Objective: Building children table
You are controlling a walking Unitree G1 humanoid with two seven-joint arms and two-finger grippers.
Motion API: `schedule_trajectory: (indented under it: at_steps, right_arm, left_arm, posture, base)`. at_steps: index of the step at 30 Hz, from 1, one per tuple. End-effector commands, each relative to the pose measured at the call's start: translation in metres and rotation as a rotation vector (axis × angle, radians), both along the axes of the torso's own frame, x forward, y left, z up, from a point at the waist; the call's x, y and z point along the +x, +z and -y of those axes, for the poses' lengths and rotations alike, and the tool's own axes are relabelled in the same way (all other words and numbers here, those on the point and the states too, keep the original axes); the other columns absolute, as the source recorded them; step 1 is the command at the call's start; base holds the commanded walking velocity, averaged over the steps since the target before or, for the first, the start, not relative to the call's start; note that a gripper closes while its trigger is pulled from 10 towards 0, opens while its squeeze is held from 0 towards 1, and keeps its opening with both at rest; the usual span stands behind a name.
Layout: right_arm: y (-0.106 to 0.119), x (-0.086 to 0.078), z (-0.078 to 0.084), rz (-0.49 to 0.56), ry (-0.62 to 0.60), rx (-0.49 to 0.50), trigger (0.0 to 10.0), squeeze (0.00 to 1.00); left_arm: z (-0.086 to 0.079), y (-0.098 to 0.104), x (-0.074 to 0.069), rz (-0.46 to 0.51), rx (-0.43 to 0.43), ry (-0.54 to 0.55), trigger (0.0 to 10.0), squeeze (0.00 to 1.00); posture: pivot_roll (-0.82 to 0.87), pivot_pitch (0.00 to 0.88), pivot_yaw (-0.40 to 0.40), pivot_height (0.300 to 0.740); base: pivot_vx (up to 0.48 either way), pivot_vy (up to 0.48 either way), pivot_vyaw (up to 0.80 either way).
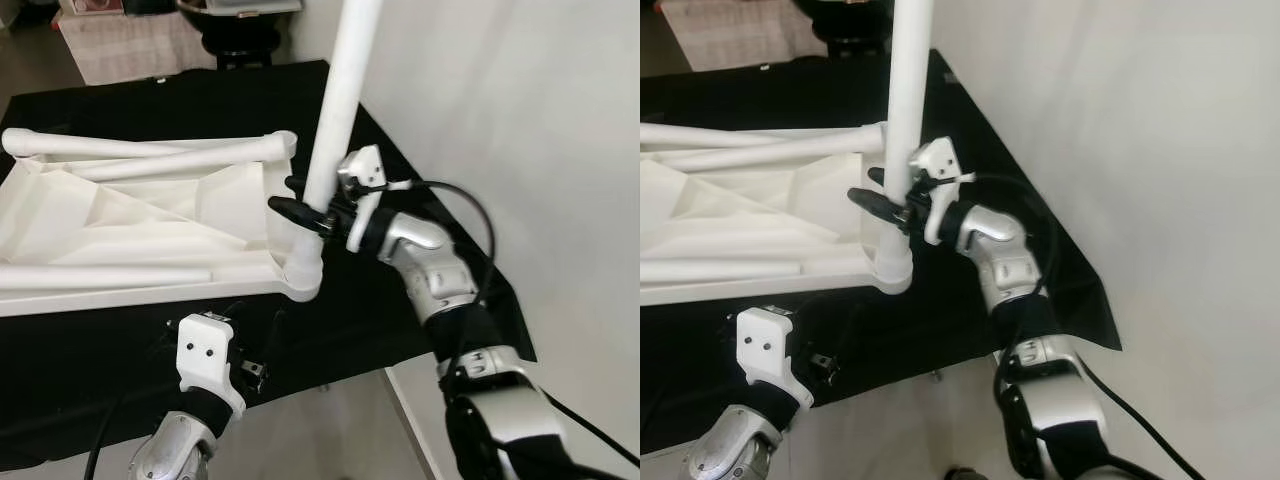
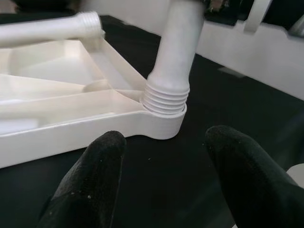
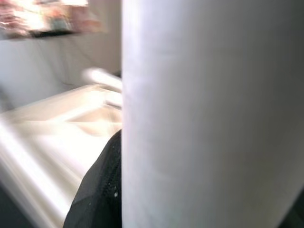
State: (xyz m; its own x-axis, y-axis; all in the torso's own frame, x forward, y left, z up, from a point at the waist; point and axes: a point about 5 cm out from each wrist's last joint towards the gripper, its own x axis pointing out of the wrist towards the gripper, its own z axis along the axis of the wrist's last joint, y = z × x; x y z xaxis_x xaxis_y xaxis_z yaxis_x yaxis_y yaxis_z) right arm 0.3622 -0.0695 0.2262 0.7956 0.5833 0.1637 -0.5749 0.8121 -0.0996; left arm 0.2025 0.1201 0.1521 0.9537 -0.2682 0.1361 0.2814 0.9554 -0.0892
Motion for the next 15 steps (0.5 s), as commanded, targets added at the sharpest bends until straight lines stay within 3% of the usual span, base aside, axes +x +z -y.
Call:
schedule_trajectory:
  at_steps: [1,3,8,9,10,11,15]
  right_arm:
    - [-0.025,-0.001,0.016,-0.037,-0.184,-0.155,0.0,0.0]
    - [-0.037,-0.019,-0.007,-0.057,-0.131,-0.127,0.0,0.0]
    - [-0.041,-0.014,-0.019,-0.075,-0.052,-0.121,0.0,0.0]
    - [-0.038,-0.011,-0.02,-0.071,-0.033,-0.124,1.9,0.0]
    - [-0.038,-0.011,-0.02,-0.071,-0.033,-0.124,1.9,0.0]
    - [-0.033,-0.008,-0.02,-0.062,-0.041,-0.119,10.0,0.0]
    - [-0.025,-0.006,-0.021,-0.051,-0.016,-0.101,10.0,0.0]
  left_arm:
    - [-0.001,0.0,-0.002,-0.005,-0.007,0.002,10.0,0.0]
    - [-0.002,0.0,0.0,-0.008,-0.006,0.001,10.0,0.0]
    - [-0.003,-0.001,0.002,-0.009,-0.007,-0.005,10.0,0.0]
    - [-0.003,-0.001,0.002,-0.007,-0.007,-0.002,10.0,0.0]
    - [-0.003,-0.001,0.002,-0.007,-0.007,-0.002,10.0,0.0]
    - [-0.003,-0.001,0.002,-0.005,-0.007,0.003,10.0,0.0]
    - [-0.003,-0.001,0.003,-0.003,-0.006,0.009,10.0,0.0]
  posture:
    - [-0.05,0.197,-0.043,0.74]
    - [-0.05,0.184,-0.037,0.74]
    - [-0.05,0.176,-0.046,0.74]
    - [-0.05,0.177,-0.047,0.74]
    - [-0.05,0.177,-0.047,0.74]
    - [-0.05,0.171,-0.045,0.74]
    - [-0.04,0.17,-0.047,0.74]
  base:
    - [0.0,0.0,0.0]
    - [0.0,0.0,0.0]
    - [0.0,0.0,0.0]
    - [0.0,0.0,0.0]
    - [0.0,0.0,0.0]
    - [0.0,0.0,0.0]
    - [0.0,0.0,0.0]
